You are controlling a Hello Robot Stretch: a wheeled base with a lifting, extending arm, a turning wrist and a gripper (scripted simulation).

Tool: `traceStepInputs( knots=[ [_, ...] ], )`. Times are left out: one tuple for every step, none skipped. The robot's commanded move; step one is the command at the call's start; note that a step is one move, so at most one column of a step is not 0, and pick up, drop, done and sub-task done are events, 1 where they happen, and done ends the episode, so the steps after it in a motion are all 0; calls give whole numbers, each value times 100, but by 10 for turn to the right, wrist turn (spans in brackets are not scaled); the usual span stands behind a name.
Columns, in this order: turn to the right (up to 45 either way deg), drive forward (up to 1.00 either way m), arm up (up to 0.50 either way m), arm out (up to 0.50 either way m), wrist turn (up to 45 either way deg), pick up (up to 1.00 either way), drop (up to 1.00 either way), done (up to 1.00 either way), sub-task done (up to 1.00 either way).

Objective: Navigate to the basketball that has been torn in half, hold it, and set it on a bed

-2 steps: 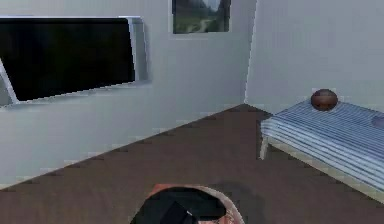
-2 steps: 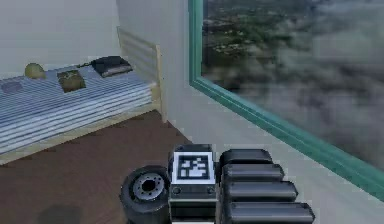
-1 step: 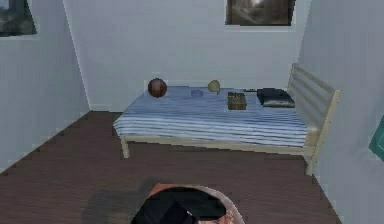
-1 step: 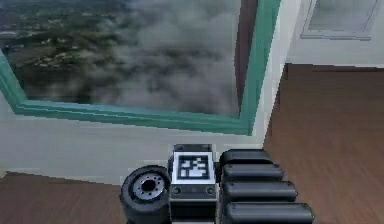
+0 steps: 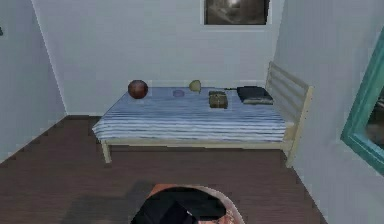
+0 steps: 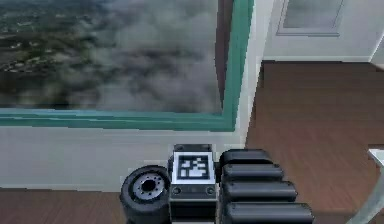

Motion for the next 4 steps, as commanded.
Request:
traceStepInputs(
  knots=[
    [0, 100, 0, 0, 0, 0, 0, 0, 0],
    [300, 0, 0, 0, 0, 0, 0, 0, 0],
    [0, 5, 0, 0, 0, 0, 0, 0, 0],
    [-450, 0, 0, 0, 0, 0, 0, 0, 0]
  ],
)
